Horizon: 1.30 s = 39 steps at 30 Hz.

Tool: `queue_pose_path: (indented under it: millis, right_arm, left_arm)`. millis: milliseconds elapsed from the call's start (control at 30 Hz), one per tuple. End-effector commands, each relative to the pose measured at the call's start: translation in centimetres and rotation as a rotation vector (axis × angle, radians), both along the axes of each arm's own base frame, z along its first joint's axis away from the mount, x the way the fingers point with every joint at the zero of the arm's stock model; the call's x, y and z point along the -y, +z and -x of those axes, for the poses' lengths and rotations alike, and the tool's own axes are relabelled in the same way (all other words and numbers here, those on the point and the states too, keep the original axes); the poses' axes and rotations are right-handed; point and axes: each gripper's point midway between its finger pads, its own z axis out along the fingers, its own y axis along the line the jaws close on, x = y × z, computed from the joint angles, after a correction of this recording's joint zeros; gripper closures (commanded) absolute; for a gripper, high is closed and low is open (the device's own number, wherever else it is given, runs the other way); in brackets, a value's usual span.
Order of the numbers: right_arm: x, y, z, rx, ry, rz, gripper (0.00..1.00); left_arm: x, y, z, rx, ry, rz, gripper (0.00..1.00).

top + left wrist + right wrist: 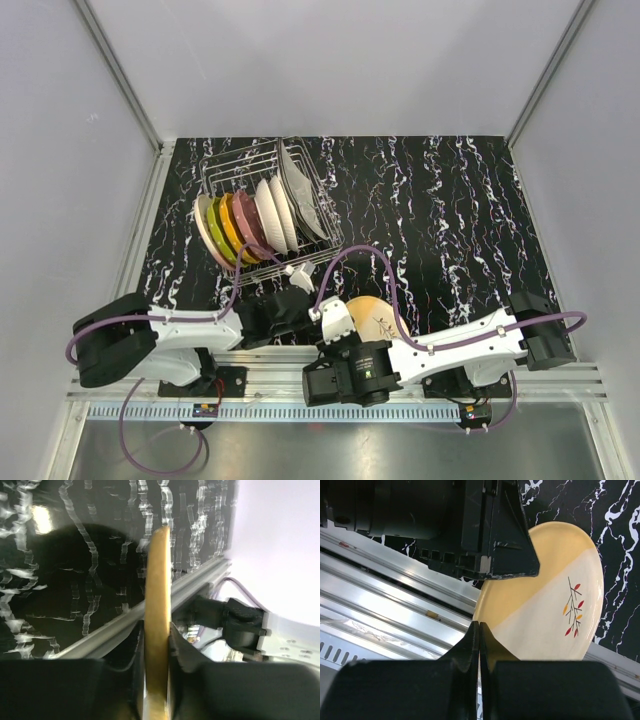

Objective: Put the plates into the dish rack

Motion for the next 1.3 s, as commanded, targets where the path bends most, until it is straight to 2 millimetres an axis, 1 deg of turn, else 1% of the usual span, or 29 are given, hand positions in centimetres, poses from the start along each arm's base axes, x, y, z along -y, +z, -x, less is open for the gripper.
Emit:
queue_pose_path:
  millis: [0, 33, 67, 133, 167, 200, 300, 400, 433, 467, 500, 533, 567, 600, 633, 667, 733, 767, 933, 967, 1000, 1067, 1100, 1167, 1200, 1267]
  right_arm:
    - [-1.2, 1.9, -0.6, 0.056, -0.014, -0.078, 1.0]
    - [-1.1, 2.0, -0.5, 0.055, -0.021, -0.084, 0.97]
    - [-1.0, 2.1, -0.7, 0.058, -0.028, -0.084, 0.82]
    - [-0.5, 2.2, -0.8, 0.064, -0.045, -0.079, 0.6]
    - [-0.2, 2.2, -0.9, 0.063, -0.051, -0.078, 0.42]
    - [0.0, 2.2, -0.9, 0.064, -0.051, -0.072, 0.36]
    - [0.4, 2.0, -1.0, 0.062, -0.073, -0.063, 0.23]
    - [0.4, 1.3, -0.8, 0.07, -0.083, -0.027, 0.2]
    - [-0.1, 1.6, -0.7, 0.08, -0.081, -0.033, 0.19]
    - [-0.6, 1.0, -0.4, 0.094, -0.071, 0.0, 0.19]
    - [-0.7, 0.9, -0.3, 0.109, -0.065, 0.029, 0.19]
    - [-1.6, 1.3, 0.1, 0.113, -0.061, 0.027, 0.17]
    - [-1.9, 0.1, 0.1, 0.131, -0.065, 0.086, 0.17]
    - [-1.9, 0.4, 0.2, 0.138, -0.084, 0.109, 0.16]
    - [-1.8, 0.0, 0.1, 0.149, -0.091, 0.141, 0.18]
    - [-1.8, -1.0, 0.1, 0.165, -0.095, 0.193, 0.18]
    - [-1.2, -1.2, -0.1, 0.184, -0.125, 0.237, 0.2]
    - [-0.9, -1.6, -0.1, 0.191, -0.133, 0.261, 0.2]
    - [1.6, -2.5, -0.6, 0.198, -0.207, 0.295, 0.23]
    - [2.2, -2.4, -0.9, 0.198, -0.221, 0.303, 0.26]
    - [2.9, -2.9, -1.1, 0.202, -0.233, 0.323, 0.28]
    - [3.5, -3.2, -1.4, 0.199, -0.245, 0.332, 0.34]
    - [3.9, -3.5, -1.7, 0.199, -0.256, 0.344, 0.46]
    - [4.2, -3.7, -1.9, 0.209, -0.267, 0.365, 0.53]
    - [4.5, -3.3, -2.1, 0.222, -0.284, 0.378, 0.62]
    - [4.7, -3.1, -2.2, 0.257, -0.292, 0.422, 0.65]
  left_arm:
    - [0.8, 3.1, -1.0, 0.055, 0.014, 0.072, 0.97]
    - [0.7, 3.1, -1.1, 0.056, 0.017, 0.066, 1.0]
    - [0.6, 2.9, -1.0, 0.06, 0.012, 0.055, 1.0]
    - [0.3, 2.8, -1.2, 0.067, 0.017, 0.038, 1.0]
    - [0.1, 2.6, -1.2, 0.073, 0.018, 0.017, 1.0]
    - [-0.1, 2.6, -1.3, 0.074, 0.019, 0.01, 1.0]
    - [-0.5, 2.8, -1.6, 0.087, 0.033, -0.014, 1.0]
    - [-0.9, 3.0, -1.9, 0.097, 0.046, -0.034, 1.0]
    - [-1.0, 3.0, -2.1, 0.099, 0.051, -0.04, 1.0]
    - [-1.1, 3.0, -2.2, 0.102, 0.051, -0.047, 1.0]
    - [-1.3, 3.0, -2.2, 0.1, 0.052, -0.059, 1.0]
    - [-1.3, 3.1, -2.4, 0.102, 0.058, -0.062, 1.0]
    - [-1.4, 3.2, -2.5, 0.104, 0.06, -0.064, 1.0]
    - [-1.4, 3.3, -2.6, 0.106, 0.059, -0.065, 1.0]
    - [-1.4, 3.4, -2.6, 0.107, 0.06, -0.065, 1.0]
    - [-1.4, 3.7, -2.7, 0.111, 0.061, -0.062, 1.0]
    - [-1.4, 3.8, -2.7, 0.114, 0.058, -0.066, 1.0]
    - [-1.4, 4.1, -2.7, 0.118, 0.058, -0.061, 1.0]
    - [-1.6, 4.2, -2.4, 0.115, 0.043, -0.075, 1.0]
    - [-1.6, 4.2, -2.4, 0.113, 0.039, -0.079, 1.0]
    - [-1.6, 4.1, -2.2, 0.106, 0.031, -0.077, 1.0]
    - [-1.6, 3.9, -1.9, 0.096, 0.026, -0.074, 1.0]
    - [-1.6, 3.8, -1.9, 0.092, 0.024, -0.072, 1.0]
    - [-1.6, 3.8, -1.7, 0.087, 0.018, -0.067, 1.0]
    - [-1.8, 3.8, -1.6, 0.084, 0.016, -0.071, 1.0]
    - [-1.9, 3.8, -1.5, 0.088, 0.013, -0.076, 1.0]
